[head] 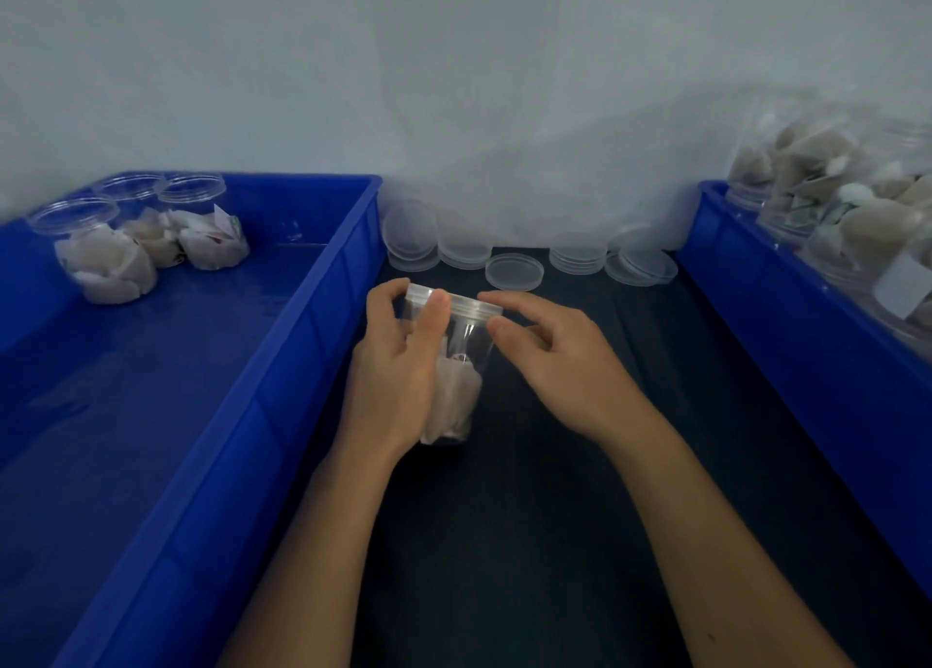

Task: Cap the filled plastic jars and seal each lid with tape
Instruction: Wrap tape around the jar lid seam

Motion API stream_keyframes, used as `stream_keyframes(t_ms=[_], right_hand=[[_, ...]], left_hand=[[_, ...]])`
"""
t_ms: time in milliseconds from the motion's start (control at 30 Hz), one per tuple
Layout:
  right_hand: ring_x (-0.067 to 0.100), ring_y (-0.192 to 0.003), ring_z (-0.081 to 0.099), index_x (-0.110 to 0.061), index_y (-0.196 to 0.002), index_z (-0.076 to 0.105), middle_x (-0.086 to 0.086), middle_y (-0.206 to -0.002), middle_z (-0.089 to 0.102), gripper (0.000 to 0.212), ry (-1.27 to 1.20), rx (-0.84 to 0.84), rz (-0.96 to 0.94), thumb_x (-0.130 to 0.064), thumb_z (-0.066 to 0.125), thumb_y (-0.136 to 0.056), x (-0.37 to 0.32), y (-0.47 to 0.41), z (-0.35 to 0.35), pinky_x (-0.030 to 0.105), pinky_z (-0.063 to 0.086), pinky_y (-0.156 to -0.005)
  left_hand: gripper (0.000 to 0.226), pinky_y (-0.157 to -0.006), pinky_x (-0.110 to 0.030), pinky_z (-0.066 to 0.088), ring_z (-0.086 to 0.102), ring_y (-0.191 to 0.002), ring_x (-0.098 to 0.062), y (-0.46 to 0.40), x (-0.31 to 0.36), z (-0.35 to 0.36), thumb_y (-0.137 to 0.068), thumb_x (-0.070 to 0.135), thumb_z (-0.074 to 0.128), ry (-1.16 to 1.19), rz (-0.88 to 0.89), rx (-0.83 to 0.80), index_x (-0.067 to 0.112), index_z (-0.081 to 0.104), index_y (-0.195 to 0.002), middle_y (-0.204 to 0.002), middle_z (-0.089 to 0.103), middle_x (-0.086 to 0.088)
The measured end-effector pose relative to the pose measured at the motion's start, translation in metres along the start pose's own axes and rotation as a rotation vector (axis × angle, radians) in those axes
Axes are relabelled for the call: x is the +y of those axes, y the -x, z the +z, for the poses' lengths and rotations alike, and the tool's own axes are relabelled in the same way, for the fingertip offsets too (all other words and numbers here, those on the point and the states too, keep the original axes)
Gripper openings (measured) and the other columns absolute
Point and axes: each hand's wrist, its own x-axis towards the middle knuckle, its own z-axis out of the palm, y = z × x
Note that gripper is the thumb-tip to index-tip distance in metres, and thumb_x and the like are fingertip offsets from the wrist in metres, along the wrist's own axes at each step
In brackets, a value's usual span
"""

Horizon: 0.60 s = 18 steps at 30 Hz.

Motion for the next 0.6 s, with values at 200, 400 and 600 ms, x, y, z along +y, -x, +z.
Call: stream_keyframes(t_ms=[200,400,600], right_hand=[[0.005,-0.109,0.067,-0.047,-0.133,0.066,-0.027,-0.115,0.073,0.046,0.069,0.088,0.005,-0.062,0.05,-0.093,-0.009,0.003,0.006,0.043,0.055,-0.1],[0.009,-0.105,0.068,-0.044,-0.133,0.066,-0.021,-0.109,0.074,0.036,0.096,0.08,0.001,-0.049,0.048,-0.102,-0.013,0.004,0.008,0.044,0.055,-0.094],[0.001,-0.089,0.061,-0.044,-0.132,0.068,-0.029,-0.092,0.069,0.051,0.017,0.033,0.049,-0.031,0.035,-0.095,-0.004,0.002,0.004,0.036,0.05,-0.083]], left_hand=[[0.043,-0.07,-0.016,0.043,0.061,-0.089,-0.004,0.008,0.008,0.008,-0.102,0.062,0.045,-0.405,0.294,0.365,0.026,0.058,-0.12,-0.11,0.063,0.012],[0.055,-0.082,-0.022,0.046,0.064,-0.105,-0.011,0.02,0.01,0.019,-0.103,0.054,0.038,-0.525,0.285,0.352,0.021,0.051,-0.145,-0.128,0.066,0.002],[0.106,-0.09,-0.051,0.056,0.057,-0.135,-0.03,0.022,0.004,0.028,-0.084,0.064,0.076,-0.75,0.257,0.174,0.022,0.02,-0.163,-0.162,0.043,-0.006]])
